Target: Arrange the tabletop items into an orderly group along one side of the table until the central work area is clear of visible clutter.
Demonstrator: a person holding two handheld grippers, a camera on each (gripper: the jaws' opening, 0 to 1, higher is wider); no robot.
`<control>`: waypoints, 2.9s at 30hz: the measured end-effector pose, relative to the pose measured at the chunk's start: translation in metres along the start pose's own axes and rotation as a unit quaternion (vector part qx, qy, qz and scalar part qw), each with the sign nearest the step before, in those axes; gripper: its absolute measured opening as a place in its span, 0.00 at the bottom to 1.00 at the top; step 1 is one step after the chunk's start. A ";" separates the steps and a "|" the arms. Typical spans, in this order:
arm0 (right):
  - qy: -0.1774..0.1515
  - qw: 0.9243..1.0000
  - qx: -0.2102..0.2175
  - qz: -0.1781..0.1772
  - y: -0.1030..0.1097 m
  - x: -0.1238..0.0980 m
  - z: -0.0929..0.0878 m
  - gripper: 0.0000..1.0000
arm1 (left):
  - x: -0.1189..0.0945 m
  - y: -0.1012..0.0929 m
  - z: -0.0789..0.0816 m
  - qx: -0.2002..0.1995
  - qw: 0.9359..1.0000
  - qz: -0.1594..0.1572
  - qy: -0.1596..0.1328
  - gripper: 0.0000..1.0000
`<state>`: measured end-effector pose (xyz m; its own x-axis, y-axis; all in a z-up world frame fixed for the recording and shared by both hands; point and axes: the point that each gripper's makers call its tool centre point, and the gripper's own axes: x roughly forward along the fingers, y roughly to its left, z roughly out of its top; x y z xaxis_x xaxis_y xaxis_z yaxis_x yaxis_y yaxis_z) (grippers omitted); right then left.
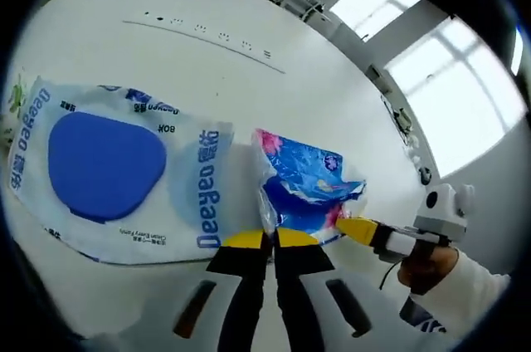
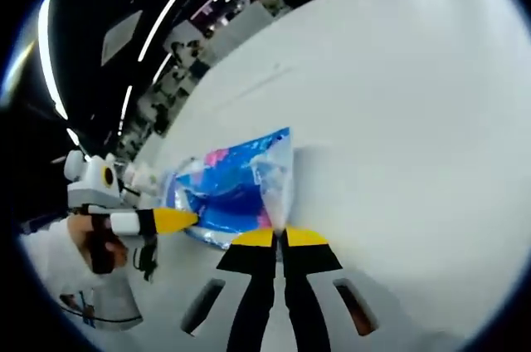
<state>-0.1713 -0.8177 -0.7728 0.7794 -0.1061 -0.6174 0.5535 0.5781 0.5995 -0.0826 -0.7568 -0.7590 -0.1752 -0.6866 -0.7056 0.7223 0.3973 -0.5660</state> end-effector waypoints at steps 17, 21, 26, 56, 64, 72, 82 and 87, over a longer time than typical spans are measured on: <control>-0.007 1.000 -0.006 -0.018 -0.001 0.006 0.005 0.00 | -0.024 -0.001 0.008 0.011 0.999 -0.013 -0.032 0.04; -0.001 0.999 -0.029 -0.021 -0.001 0.006 0.005 0.00 | -0.032 -0.002 0.005 0.020 0.999 -0.022 -0.042 0.03; -0.019 0.997 -0.072 -0.028 0.000 0.005 0.012 0.07 | -0.043 0.002 -0.005 0.020 0.998 -0.032 -0.046 0.03; -0.025 0.987 -0.157 0.018 0.044 -0.010 -0.002 0.39 | -0.161 0.108 -0.031 0.173 0.971 0.134 -0.097 0.37; -0.050 0.992 -0.110 0.034 0.045 -0.037 -0.012 0.41 | -0.166 0.136 -0.061 0.160 0.971 0.164 -0.066 0.42; -0.057 0.991 -0.112 0.052 0.053 -0.065 -0.035 0.42 | -0.158 0.146 -0.075 0.148 0.973 0.168 -0.048 0.41; -0.073 0.992 -0.091 0.044 0.058 -0.080 -0.047 0.41 | -0.154 0.162 -0.076 0.204 0.954 0.219 -0.019 0.25; -0.063 0.993 -0.091 0.048 0.062 -0.078 -0.057 0.39 | -0.153 0.158 -0.076 0.208 0.953 0.216 -0.035 0.12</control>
<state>-0.2141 -0.7275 -0.7164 0.8627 -0.1382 -0.4865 0.4225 0.7256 0.5431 0.0072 -0.5426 -0.7734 0.2336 -0.5574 -0.7967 0.9223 0.3865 0.0000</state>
